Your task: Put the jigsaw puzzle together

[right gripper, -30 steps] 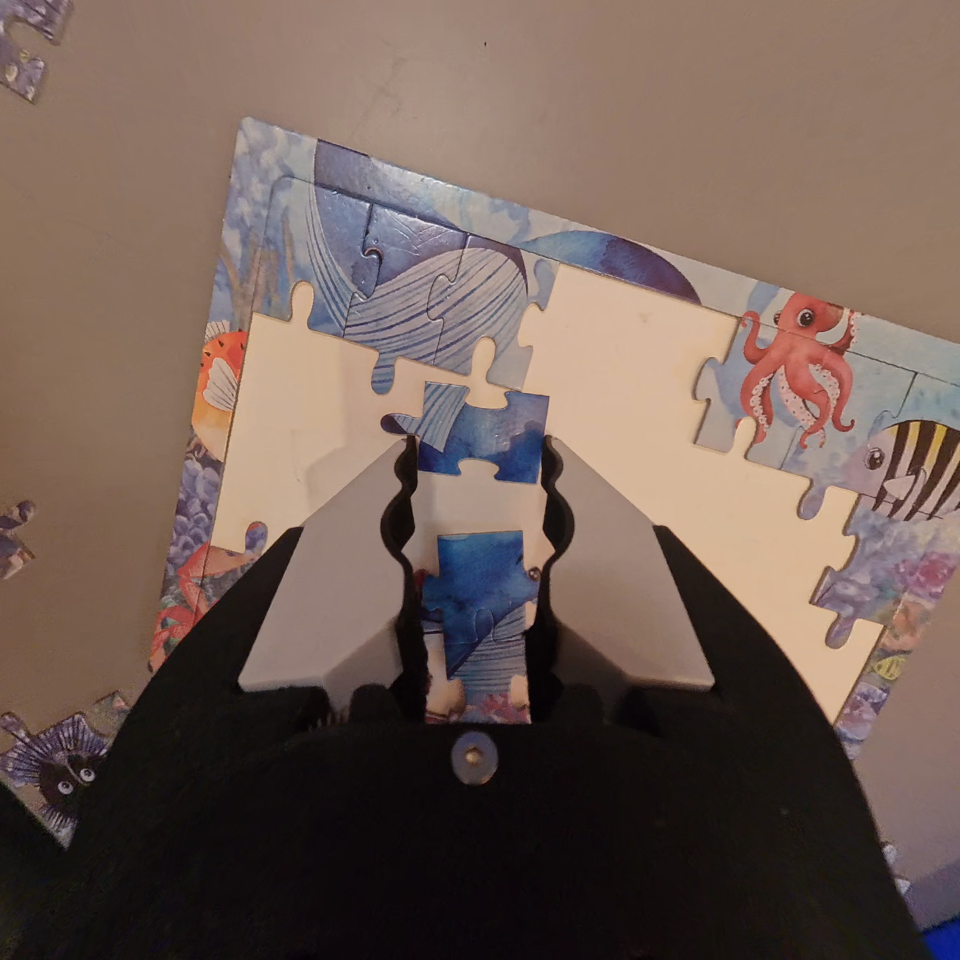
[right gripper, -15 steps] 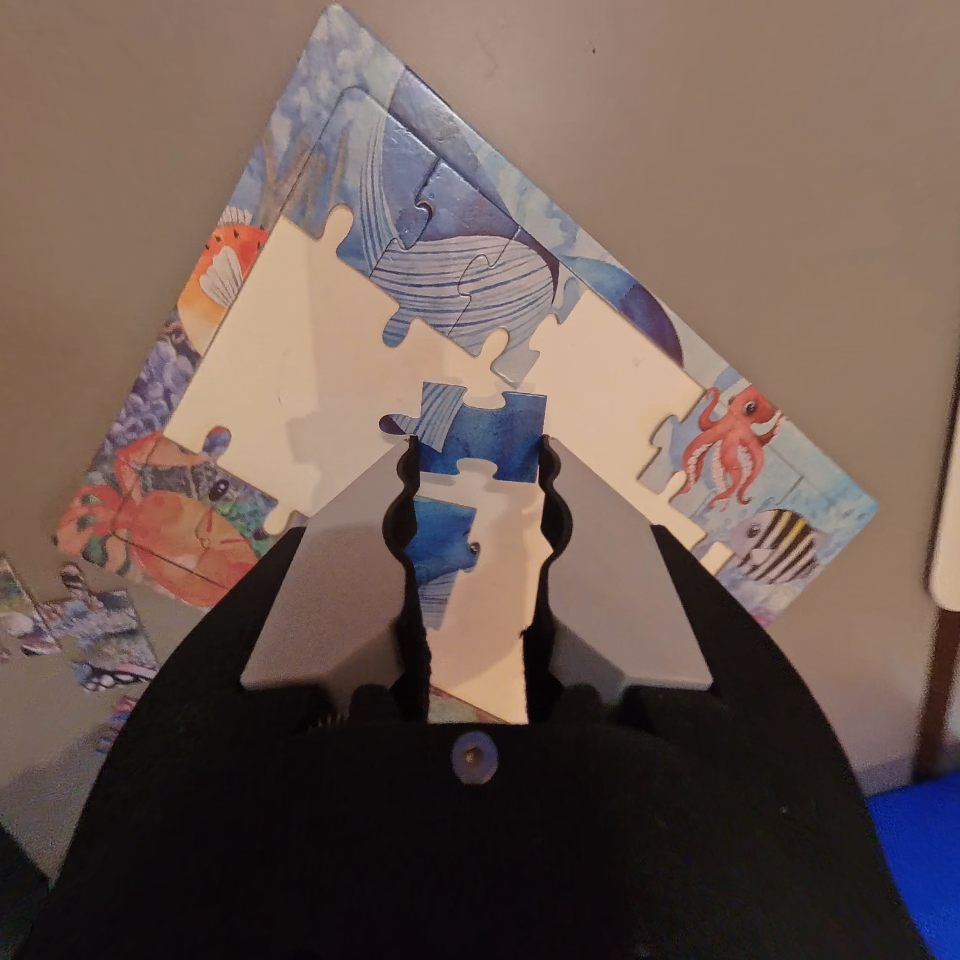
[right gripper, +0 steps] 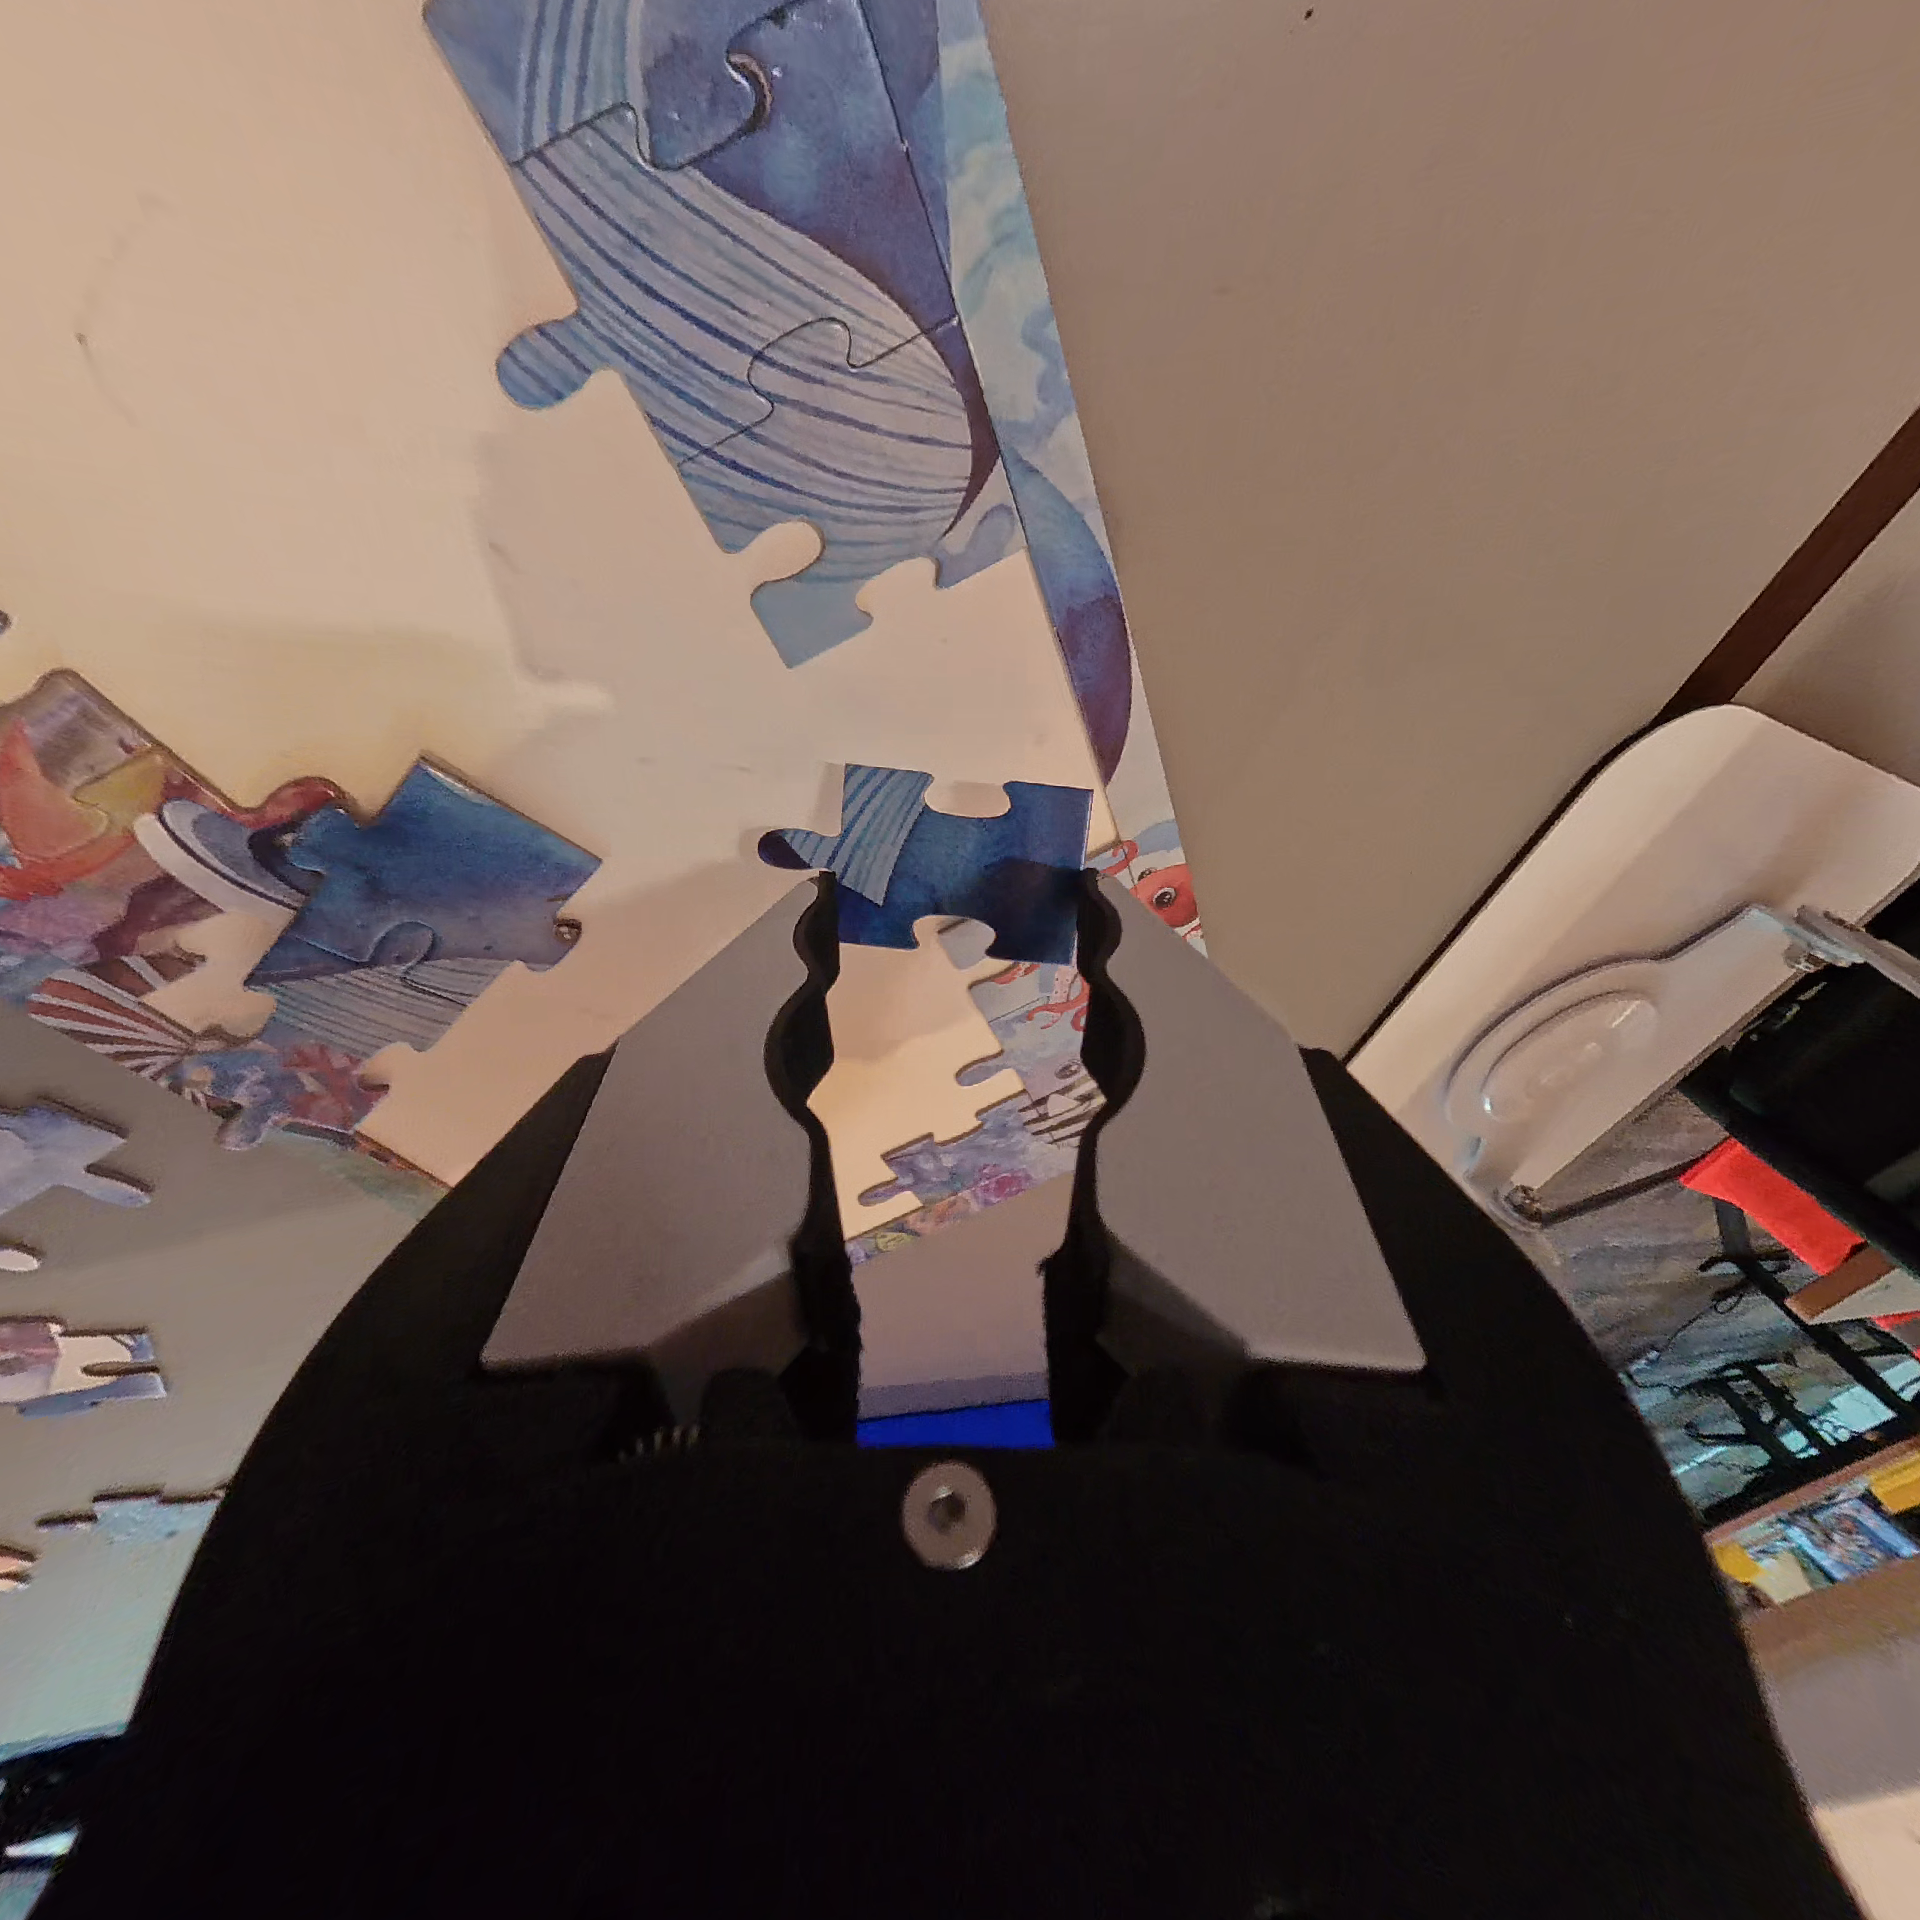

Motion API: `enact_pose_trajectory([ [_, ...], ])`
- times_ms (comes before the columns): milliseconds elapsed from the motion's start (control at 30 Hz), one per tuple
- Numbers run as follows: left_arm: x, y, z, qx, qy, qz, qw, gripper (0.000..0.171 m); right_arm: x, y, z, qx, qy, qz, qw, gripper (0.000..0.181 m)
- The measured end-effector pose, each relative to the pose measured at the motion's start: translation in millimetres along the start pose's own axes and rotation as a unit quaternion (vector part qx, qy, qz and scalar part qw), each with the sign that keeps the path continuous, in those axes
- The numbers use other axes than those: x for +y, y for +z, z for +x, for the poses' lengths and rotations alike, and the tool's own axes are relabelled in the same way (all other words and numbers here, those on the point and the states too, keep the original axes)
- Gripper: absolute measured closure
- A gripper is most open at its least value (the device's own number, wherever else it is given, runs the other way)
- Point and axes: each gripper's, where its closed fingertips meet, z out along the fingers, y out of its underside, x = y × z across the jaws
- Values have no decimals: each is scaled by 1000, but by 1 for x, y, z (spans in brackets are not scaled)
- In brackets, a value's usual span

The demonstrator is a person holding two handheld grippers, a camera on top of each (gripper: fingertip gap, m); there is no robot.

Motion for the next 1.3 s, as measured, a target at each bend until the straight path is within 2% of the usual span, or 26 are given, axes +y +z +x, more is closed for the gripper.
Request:
enact_pose_trajectory([
  [333,5,6,0,0,2,-12,1000,128,3,15,3,-20,-122,-59,991,137],
  [400,6,7,0,0,2,-15,1000,128,5,18,8,-9,-134,-76,988,137],
  [433,6,7,1,0,3,-16,1000,128,6,18,9,-5,-135,-83,987,130],
  [500,7,8,0,0,3,-17,1000,128,1,13,11,-1,-122,-63,991,129],
  [600,8,8,0,0,2,-19,1000,128,7,-1,23,27,-70,-55,996,132],
  [700,8,9,0,0,1,-19,1000,128,9,-12,18,34,11,-18,999,149],
  [833,6,8,2,1,4,-18,1000,128,14,-5,8,42,142,26,989,165],
  [933,4,8,3,1,6,-17,1000,128,22,7,5,45,279,67,957,165],
  [1033,4,8,3,1,7,-17,1000,128,15,7,2,18,408,170,897,168],
  [1100,4,10,4,3,7,-18,1000,128,9,6,-1,0,444,217,870,169],
  [1300,5,13,6,6,9,-22,1000,128,10,17,-7,13,448,216,868,175],
])
